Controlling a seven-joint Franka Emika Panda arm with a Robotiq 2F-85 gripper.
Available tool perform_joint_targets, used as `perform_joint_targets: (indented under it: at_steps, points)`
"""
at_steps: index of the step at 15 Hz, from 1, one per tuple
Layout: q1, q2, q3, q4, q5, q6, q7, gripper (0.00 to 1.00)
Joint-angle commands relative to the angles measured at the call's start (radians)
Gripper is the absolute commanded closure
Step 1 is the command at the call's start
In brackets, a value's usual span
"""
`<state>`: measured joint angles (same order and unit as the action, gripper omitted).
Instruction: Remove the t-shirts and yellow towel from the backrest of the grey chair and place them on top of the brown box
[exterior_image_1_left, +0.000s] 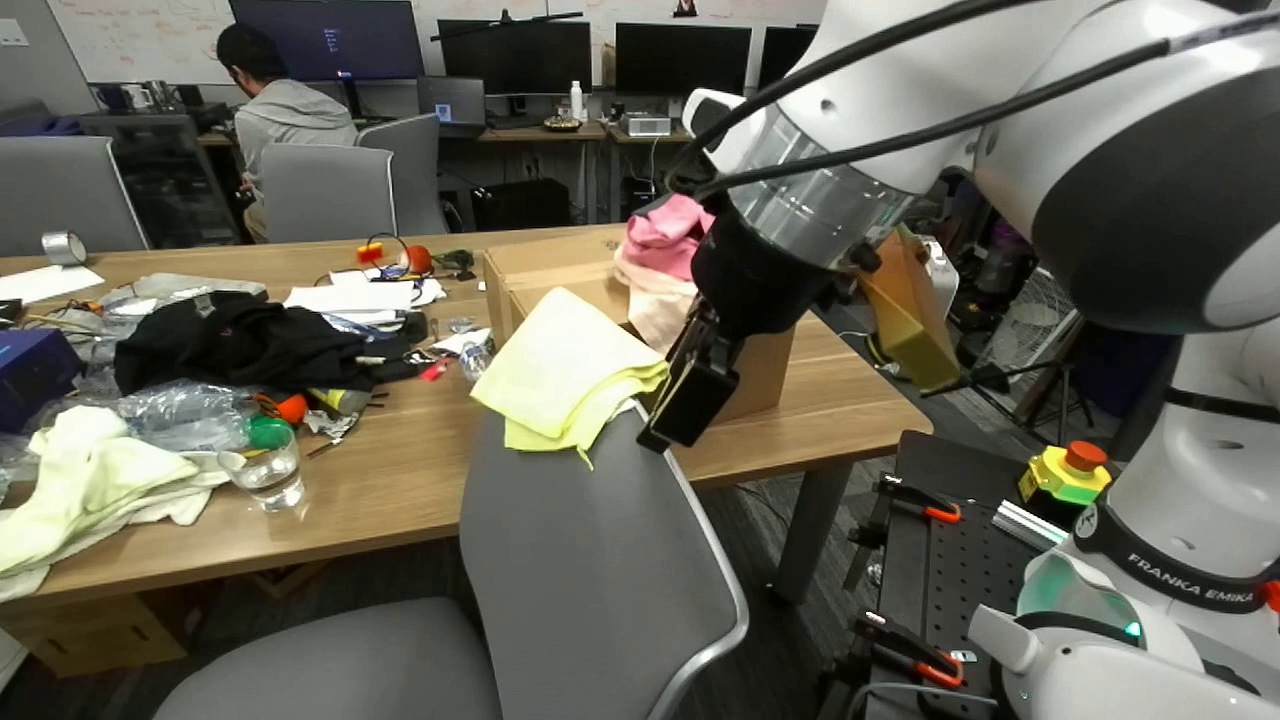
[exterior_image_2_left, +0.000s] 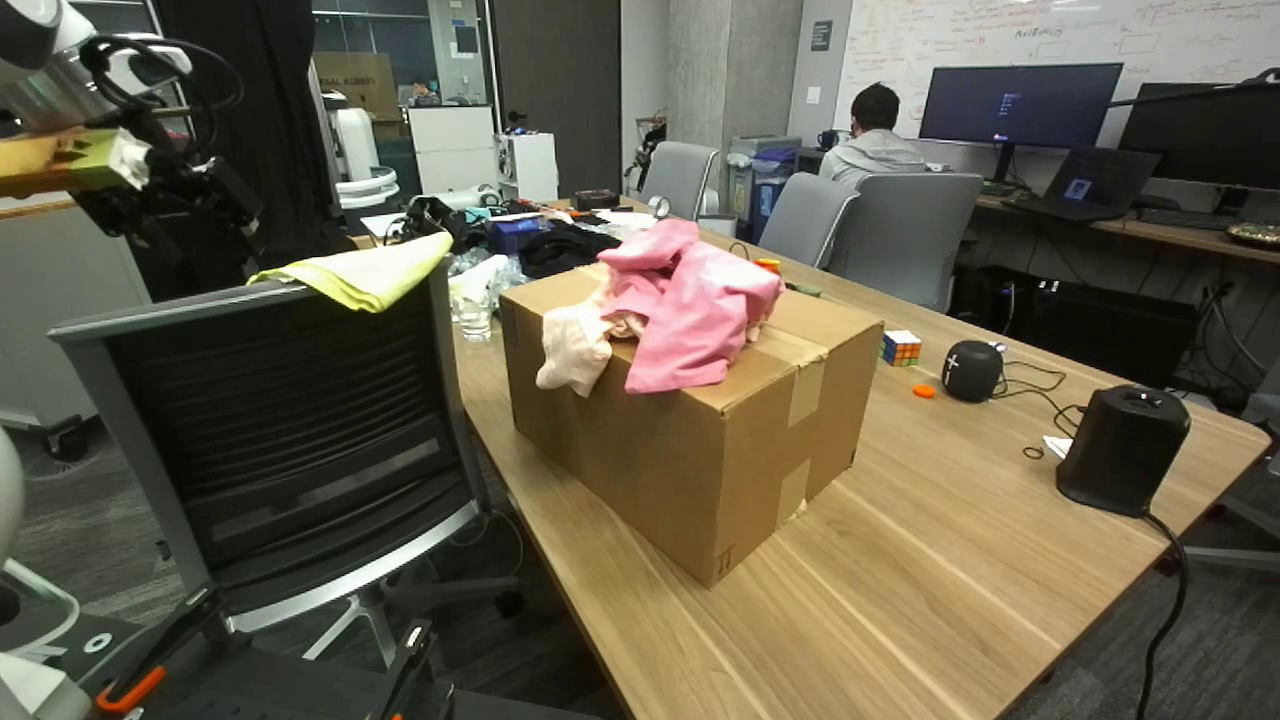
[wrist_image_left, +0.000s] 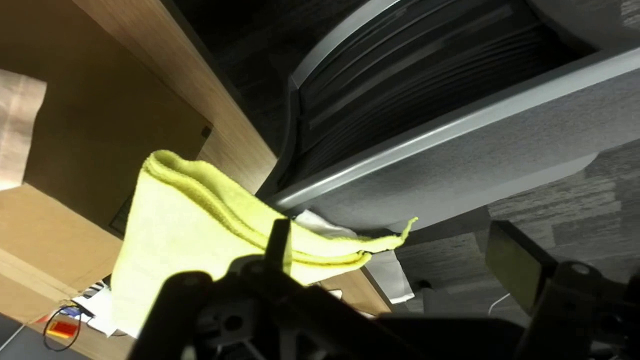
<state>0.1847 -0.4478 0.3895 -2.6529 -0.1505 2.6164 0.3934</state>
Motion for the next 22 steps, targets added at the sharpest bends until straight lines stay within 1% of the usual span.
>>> perform_joint_targets:
  at_steps: [1,4,7,10,13,16,22]
  points:
    - [-0.029,0.013,0.054,-0.014,-0.024,0.101,0.067,0.0]
    - [-0.101,0.027,0.111,-0.005,-0.092,0.149,0.133,0.0]
    - [-0.219,0.045,0.173,0.014,-0.201,0.17,0.225,0.0]
    - [-0.353,0.06,0.243,0.03,-0.319,0.177,0.322,0.0]
    - [-0.466,0.079,0.314,0.051,-0.415,0.176,0.414,0.0]
    - [-0.55,0.099,0.382,0.075,-0.488,0.172,0.491,0.0]
    - [-0.669,0.125,0.508,0.115,-0.599,0.173,0.615,0.0]
